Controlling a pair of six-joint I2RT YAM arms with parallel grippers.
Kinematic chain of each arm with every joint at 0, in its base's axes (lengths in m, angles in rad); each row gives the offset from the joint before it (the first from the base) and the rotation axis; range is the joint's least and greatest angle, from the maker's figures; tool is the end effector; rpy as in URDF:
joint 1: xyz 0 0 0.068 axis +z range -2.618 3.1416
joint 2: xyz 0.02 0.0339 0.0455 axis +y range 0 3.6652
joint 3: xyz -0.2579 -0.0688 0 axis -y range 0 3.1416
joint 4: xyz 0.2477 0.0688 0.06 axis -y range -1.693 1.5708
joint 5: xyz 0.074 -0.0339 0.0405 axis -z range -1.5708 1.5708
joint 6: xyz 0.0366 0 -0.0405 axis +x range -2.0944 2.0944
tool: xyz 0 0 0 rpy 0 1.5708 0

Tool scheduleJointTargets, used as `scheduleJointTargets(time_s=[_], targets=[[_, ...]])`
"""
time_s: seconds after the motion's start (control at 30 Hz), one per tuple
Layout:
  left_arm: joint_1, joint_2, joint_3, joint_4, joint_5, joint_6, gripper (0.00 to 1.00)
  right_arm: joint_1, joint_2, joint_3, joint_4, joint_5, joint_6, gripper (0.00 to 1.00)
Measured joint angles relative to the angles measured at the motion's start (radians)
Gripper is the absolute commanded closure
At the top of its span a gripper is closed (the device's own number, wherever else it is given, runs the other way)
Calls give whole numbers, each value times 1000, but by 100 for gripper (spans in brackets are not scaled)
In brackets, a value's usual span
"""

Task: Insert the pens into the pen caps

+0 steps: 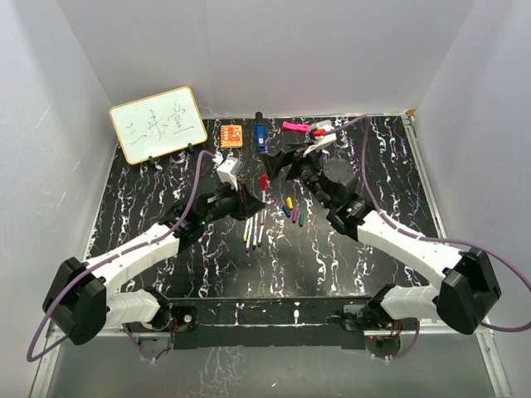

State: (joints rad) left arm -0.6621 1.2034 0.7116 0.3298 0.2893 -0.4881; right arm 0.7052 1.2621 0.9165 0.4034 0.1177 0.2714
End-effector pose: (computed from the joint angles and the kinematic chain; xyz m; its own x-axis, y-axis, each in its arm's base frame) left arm 0.2158 -0.1814 0.2725 -0.4928 -0.1857 -0.8501 0.6569 0.5613 -0.5034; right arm 0.2352 0.1945 0.3381 -0.1063 0.2592 -0.9600 -0.5459 0.7917 0.2742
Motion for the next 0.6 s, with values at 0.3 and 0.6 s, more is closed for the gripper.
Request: scheduleJointTargets(time_s=[0.3,0.6], targets=[[106,94,29,-224,-133,31,100,-22,-15,83,-143,206,-3,13],[307,282,200,-371,-172,62,100,-180,54,99,-378,221,90,2]])
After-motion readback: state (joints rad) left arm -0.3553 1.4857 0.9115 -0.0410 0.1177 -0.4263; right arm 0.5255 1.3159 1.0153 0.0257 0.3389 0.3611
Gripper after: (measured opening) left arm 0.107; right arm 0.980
